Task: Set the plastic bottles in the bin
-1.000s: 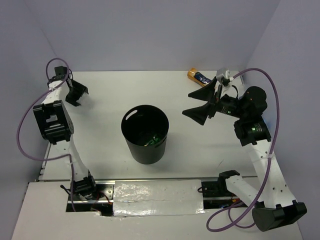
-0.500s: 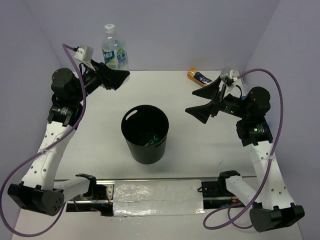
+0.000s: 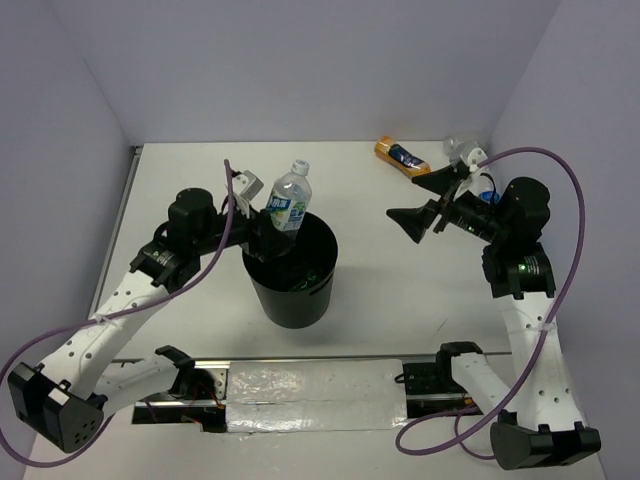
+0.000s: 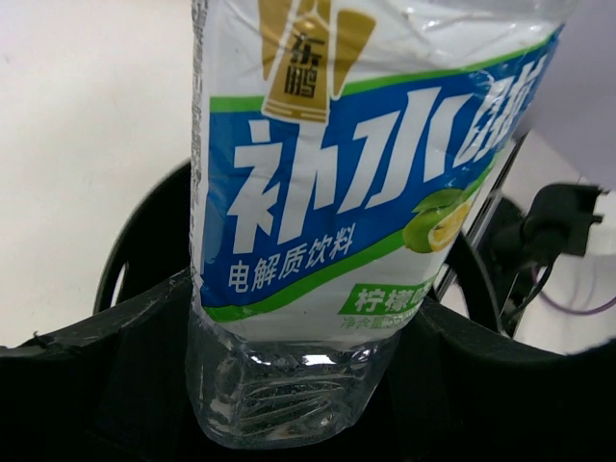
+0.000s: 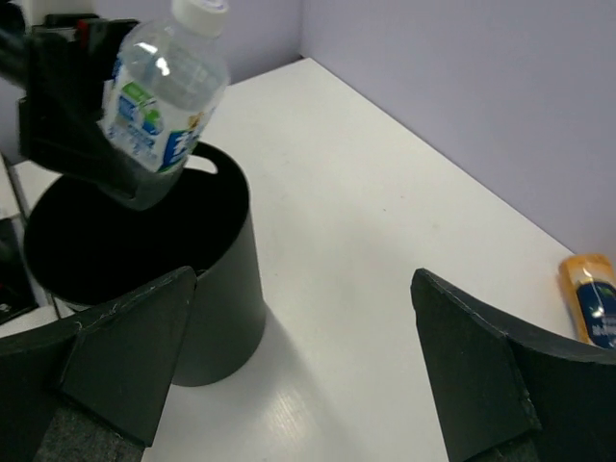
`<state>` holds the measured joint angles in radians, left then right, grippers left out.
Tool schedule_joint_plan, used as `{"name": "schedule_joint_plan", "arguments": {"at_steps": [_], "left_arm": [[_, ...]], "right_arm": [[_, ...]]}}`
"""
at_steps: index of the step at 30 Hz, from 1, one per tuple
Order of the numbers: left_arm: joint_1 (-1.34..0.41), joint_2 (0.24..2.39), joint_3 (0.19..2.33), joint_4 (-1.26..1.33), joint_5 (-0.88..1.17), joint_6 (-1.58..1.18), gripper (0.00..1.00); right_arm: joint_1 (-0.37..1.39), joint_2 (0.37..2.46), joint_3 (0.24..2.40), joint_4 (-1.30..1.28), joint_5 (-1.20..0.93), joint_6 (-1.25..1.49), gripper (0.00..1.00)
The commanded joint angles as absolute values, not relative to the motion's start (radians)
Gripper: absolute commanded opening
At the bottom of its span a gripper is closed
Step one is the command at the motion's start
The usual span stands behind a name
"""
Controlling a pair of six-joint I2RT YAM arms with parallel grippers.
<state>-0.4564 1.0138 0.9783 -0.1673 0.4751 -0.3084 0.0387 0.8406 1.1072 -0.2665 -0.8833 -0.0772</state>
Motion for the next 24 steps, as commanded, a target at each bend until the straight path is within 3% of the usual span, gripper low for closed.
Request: {"name": "schedule_joint_plan", "arguments": {"at_steps": [1,2,4,5,7,9,14,16,19,24], "left_arm": [[-0.475,0.957,0.967,-0.196,0.419,-0.247,0.3],[-0.477,0.947,0.96,-0.201,0.407,-0.247,0.45],[-0.482,0.937,0.953,-0.212,0.403,-0.242,0.55],[-0.483,0.93,0.954,-0.225,0.403,-0.241,0.68],[-0.485,0.917,0.956,-0.236,0.394,-0.241,0.78],[-0.486,0.897,0.953,-0.241,0.396,-0.241,0.99],[-0.486,0.861,0.945,-0.235,0.414,-0.241,0.99],[-0.486,0.847,0.94,-0.232,0.428,-0.235,0.99],[-0.485,0.825,0.928,-0.222,0.44,-0.235,0.99],[-0.485,0.729,0.893,-0.2,0.4,-0.218,0.99]], "right_arm": [[0.008,0.848,1.117,-0.302,-0.848,-0.133,1.0],[-0.027,0.853,1.111,-0.305,-0.85,-0.133,1.0],[-0.054,0.864,1.104,-0.313,-0.847,-0.147,1.0],[-0.063,0.87,1.101,-0.333,-0.841,-0.155,1.0],[-0.083,0.885,1.097,-0.359,-0.821,-0.199,1.0],[-0.106,0.903,1.091,-0.393,-0.769,-0.25,1.0],[-0.161,1.017,1.083,-0.41,-0.528,-0.299,1.0],[-0.184,1.069,1.084,-0.372,-0.324,-0.301,1.0],[-0.225,1.236,1.095,-0.306,-0.068,-0.285,1.0],[-0.247,1.53,1.273,-0.275,0.173,-0.25,1.0]]}}
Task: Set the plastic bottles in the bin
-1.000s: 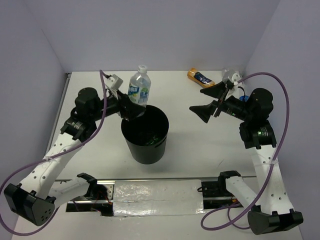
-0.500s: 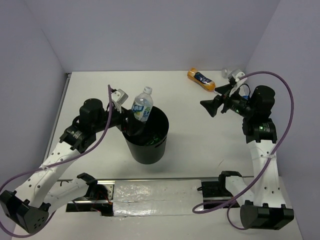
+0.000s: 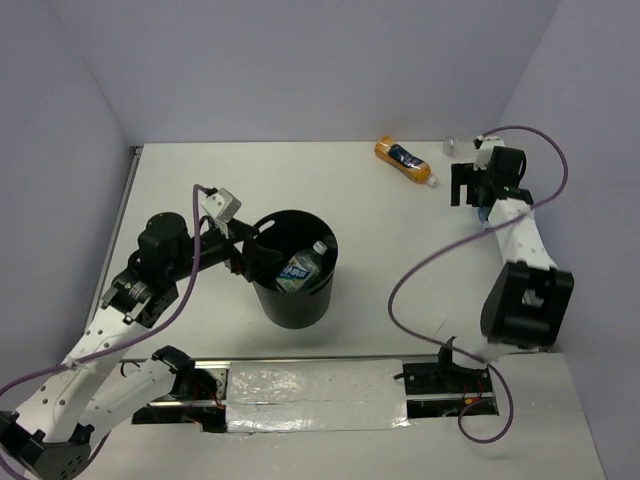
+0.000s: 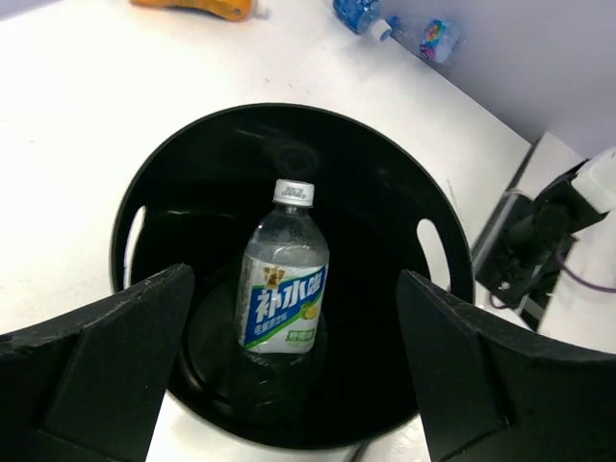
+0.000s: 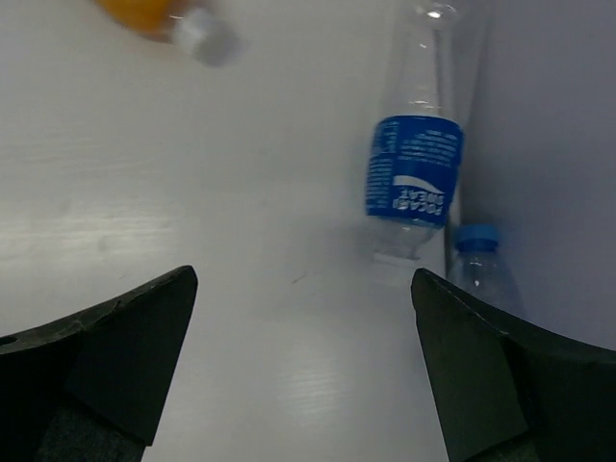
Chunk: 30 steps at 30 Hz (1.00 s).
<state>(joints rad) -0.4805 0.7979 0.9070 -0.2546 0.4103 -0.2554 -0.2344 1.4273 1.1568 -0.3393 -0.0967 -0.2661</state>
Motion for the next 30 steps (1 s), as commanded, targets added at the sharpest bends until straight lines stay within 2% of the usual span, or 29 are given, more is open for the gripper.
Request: {"name": "schedule_joint_plan", "arguments": {"at_steps": [1,8,15,18,19,23,24,26,27,30], "left_arm": [[-0.485,0.71,0.884,-0.195,0.375,-0.21,0.99],[-0.482,0.581,0.796,-0.178,0.113,-0.19,0.99],[-0.479,0.584,0.785,-0.179,0.067,-0.19,0.99],[-0.477,0.591,0.782,-0.179,0.061,-0.19,1.0],[-0.477,0.591,0.781,-0.178,0.061,-0.19,0.99],[-0.476,0.594,0.779,-0.176,0.058,-0.192,0.99],[-0.474,0.594,0.778,-0.176,0.058,-0.192,0.99],[-0.474,0.592,0.776,-0.178,0.057,-0.193,1.0],[-0.474,0.591,0.776,-0.176,0.057,-0.193,0.99],[-0.472,0.581,0.772,-0.172,0.052,-0.193,0.99]], "right_arm": [[-0.248,1.636,1.304,-0.259,0.214,-0.249,1.0],[-0.259,2.067,1.701,-0.347,0.417,-0.241,1.0],[-0.285,2.316,2.002,-0.512,0.405,-0.215,0.98],[-0.307,2.364,2.055,-0.58,0.327,-0.212,0.89],[-0.31,2.368,2.056,-0.589,0.312,-0.216,0.82],[-0.321,2.37,2.008,-0.61,0.238,-0.239,0.67],[-0.324,2.368,1.999,-0.618,0.229,-0.245,0.59],[-0.327,2.361,1.977,-0.643,0.187,-0.253,0.5],[-0.328,2.355,1.97,-0.65,0.173,-0.258,0.4],[-0.33,2.282,1.895,-0.649,0.088,-0.288,0.22]]}}
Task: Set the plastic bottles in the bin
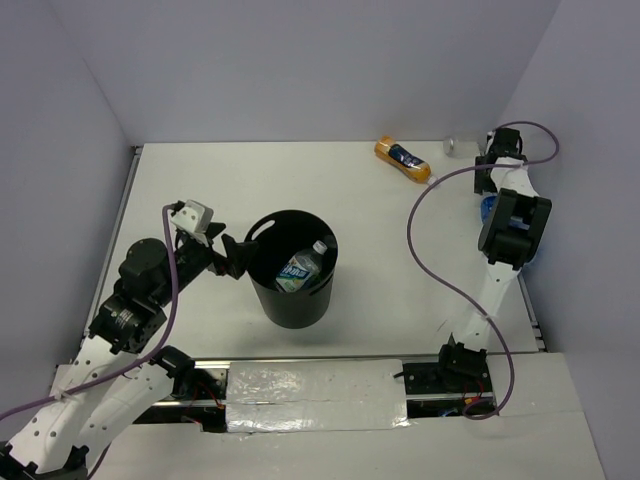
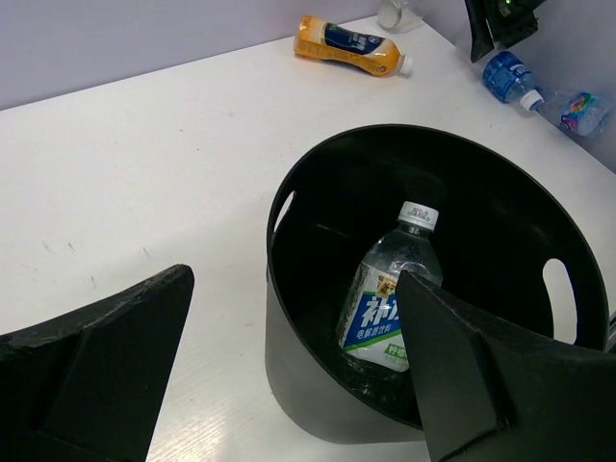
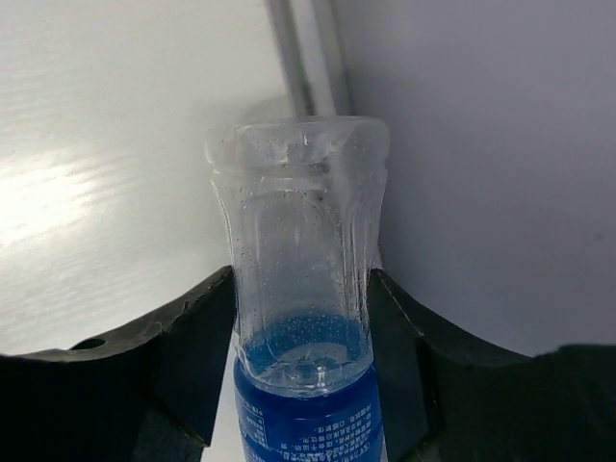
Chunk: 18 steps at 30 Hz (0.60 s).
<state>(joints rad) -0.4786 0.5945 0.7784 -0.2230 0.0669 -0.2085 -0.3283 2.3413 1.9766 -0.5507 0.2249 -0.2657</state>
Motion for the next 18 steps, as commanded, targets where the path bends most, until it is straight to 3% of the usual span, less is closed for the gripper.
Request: {"name": "schedule_joint_plan", "arguments": {"at_steps": [1,7,13,18], "left_arm": [[-0.472,0.578,0.77,-0.17,0.052,-0.193,0.99],[-0.463,0.574,0.769,-0.164,0.057,-0.195,0.99],[-0.448,0.568,0.765,-0.16,0.063,-0.201,1.0],[-0.439,0.557,0.761,-0.155,0.052,-0.198,0.99]], "right_arm": [[-0.328,2.245,1.808,-0.631,0.066,-0.296,0.21],[-0.304,1.84,1.568,-0.596,-0.204,-0.339,0.11],[-0.252,1.596,1.63,-0.741,-0.587,-0.307,0.08],[-0.027,1.465,1.687,-0.721,-0.771,-0.235,0.06]]}}
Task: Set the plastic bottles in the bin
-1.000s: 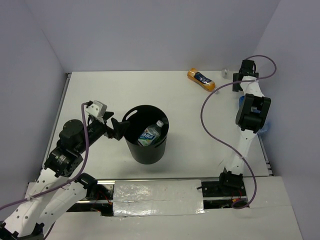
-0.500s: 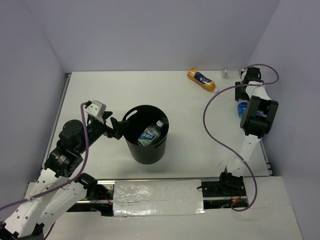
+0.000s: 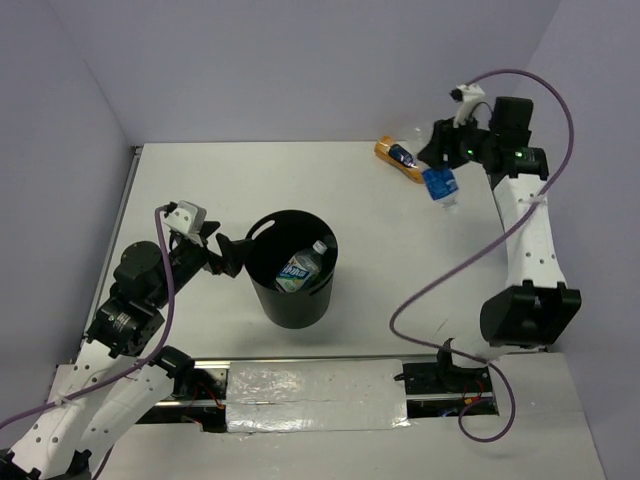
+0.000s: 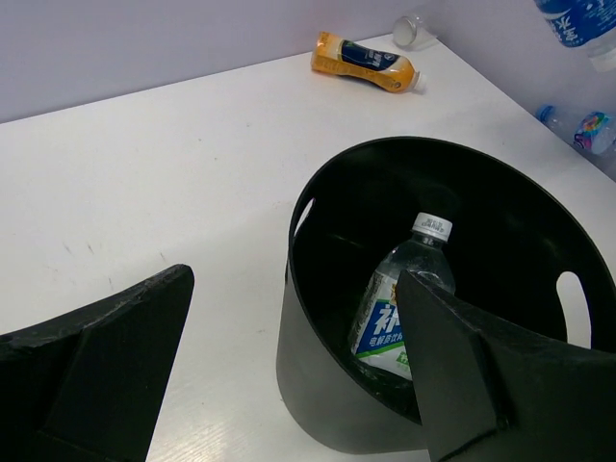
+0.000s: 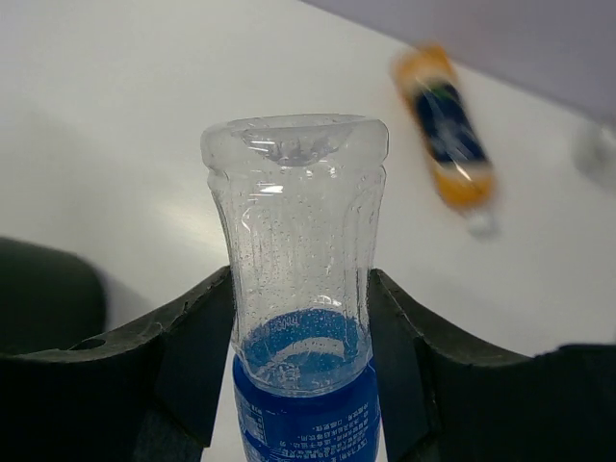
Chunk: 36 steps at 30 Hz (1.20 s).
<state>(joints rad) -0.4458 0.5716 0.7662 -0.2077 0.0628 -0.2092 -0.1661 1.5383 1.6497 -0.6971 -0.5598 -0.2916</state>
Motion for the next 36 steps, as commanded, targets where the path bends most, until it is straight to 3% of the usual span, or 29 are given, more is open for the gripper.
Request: {"name": "schedule_joint_plan", "arguments": {"at_steps": [1,6,12,23,26,27,33,36], "left_arm": [[-0.437,0.557,0.761,-0.155,0.049,-0.198,0.99],[-0.429,0.545,0.756,-0.15,0.031,-0.196,0.99],[-0.42,0.541,0.753,-0.147,0.022,-0.195,0.99],[-0.388,0.538,0.749,-0.137,0.048,-0.204,0.99],[-0.385,0.54,0.749,-0.14,0.051,-0.204,0.99],[-0.385,0.538,0.749,-0.137,0.048,-0.204,0.99],[-0.383,0.537,0.749,-0.135,0.057,-0.206,1.0],[-0.382,0.538,0.75,-0.137,0.06,-0.206,0.99]], "right_arm": [[0.035,1.451,1.692,-0.703,-0.781,-0.213,0.06],[0.355,1.439,1.776,-0.569,-0.798,-0.094,0.06],[0.511,1.515,1.847,-0.378,-0.841,0.089,0.05],[0.612,1.532,1.407,0.291,-0.836,0.55,0.16],[0.615,1.562,1.378,0.334,-0.857,0.621,0.27],[0.614,1.559,1.359,0.334,-0.854,0.615,0.47],[0.627,1.458,1.331,0.153,-0.83,0.395,1.0],[0.627,1.391,1.348,0.031,-0.802,0.272,1.0]]}}
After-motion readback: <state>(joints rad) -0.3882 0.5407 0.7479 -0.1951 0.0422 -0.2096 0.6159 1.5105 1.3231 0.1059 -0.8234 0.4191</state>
